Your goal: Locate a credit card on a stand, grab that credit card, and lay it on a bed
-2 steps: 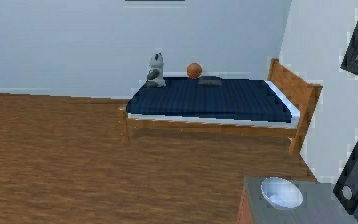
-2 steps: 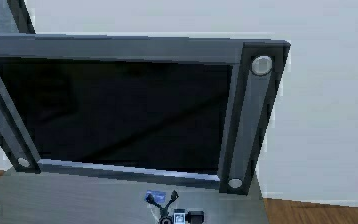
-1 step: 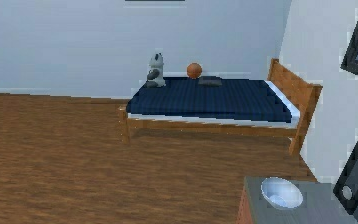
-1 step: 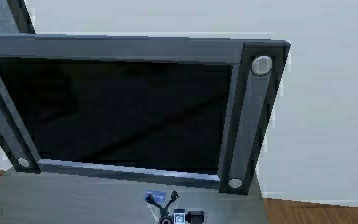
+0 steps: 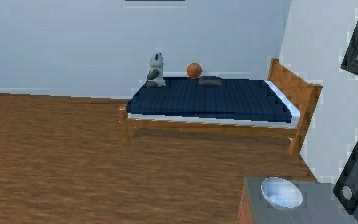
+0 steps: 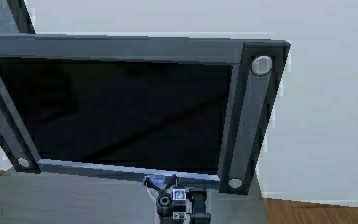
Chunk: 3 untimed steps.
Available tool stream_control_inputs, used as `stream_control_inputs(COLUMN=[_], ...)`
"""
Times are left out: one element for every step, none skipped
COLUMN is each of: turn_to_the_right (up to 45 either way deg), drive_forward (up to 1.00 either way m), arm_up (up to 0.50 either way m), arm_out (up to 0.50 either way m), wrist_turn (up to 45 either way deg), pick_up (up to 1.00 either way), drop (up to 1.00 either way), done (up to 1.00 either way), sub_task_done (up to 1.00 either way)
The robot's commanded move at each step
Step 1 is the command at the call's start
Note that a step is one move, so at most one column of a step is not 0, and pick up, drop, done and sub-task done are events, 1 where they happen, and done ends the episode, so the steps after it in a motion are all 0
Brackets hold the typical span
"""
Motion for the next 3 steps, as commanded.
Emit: stream_control_inputs(turn_to_the_right=[0.0, 0.0, 0.0], drive_forward=[0.00, 0.00, 0.00], arm_up=[0.30, 0.00, 0.00], arm_out=[0.00, 0.00, 0.00], wrist_turn=[0.0, -45.0, -45.0], pick_up=[0.00, 0.00, 0.00], drop=[0.00, 0.00, 0.00], done=[0.00, 0.00, 0.00], sub_task_done=[0.00, 0.00, 0.00])
